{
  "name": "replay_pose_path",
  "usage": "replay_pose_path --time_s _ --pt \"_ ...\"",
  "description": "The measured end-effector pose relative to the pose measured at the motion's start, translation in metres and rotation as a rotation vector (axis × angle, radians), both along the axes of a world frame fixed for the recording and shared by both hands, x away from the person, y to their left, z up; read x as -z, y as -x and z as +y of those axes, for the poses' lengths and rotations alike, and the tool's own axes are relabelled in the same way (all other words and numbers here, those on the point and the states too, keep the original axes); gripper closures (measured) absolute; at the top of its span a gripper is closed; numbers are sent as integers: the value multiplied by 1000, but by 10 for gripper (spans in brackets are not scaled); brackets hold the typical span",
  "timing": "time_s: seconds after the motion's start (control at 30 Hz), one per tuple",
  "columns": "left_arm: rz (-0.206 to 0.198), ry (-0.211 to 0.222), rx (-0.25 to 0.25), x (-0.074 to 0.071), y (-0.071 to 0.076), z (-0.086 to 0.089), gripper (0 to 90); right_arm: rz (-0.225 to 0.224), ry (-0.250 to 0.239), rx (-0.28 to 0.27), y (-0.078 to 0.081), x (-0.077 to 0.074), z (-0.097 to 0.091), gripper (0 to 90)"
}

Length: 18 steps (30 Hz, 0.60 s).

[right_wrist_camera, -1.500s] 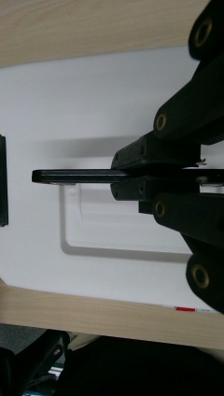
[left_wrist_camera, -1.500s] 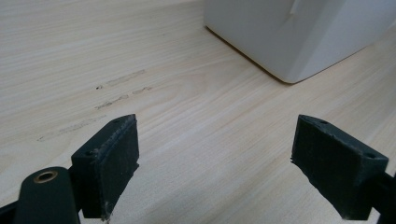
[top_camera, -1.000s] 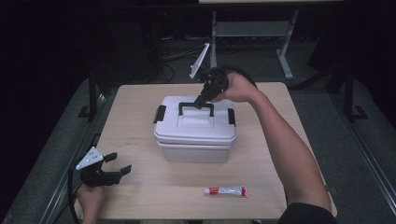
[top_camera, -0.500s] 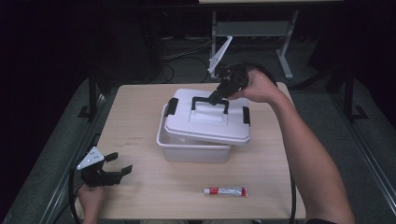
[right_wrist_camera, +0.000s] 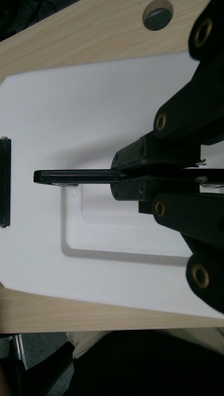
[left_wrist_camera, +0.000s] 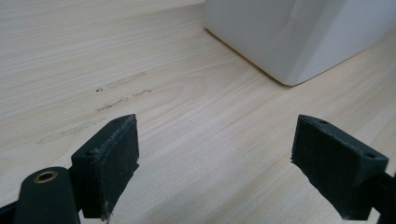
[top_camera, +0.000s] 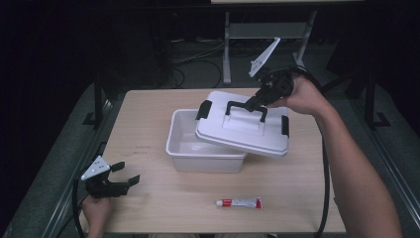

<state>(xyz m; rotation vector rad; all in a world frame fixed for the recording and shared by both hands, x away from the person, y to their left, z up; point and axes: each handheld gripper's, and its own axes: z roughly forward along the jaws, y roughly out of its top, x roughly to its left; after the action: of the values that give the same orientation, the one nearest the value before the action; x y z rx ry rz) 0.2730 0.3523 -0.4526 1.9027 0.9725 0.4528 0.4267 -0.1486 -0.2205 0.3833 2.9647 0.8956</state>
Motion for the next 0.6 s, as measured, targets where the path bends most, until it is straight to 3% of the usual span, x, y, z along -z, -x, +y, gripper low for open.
replay_pose_path --time_s 0.6 --pt "3 -5 1 0 0 -2 143 -2 -5 106 20 6 -57 845"
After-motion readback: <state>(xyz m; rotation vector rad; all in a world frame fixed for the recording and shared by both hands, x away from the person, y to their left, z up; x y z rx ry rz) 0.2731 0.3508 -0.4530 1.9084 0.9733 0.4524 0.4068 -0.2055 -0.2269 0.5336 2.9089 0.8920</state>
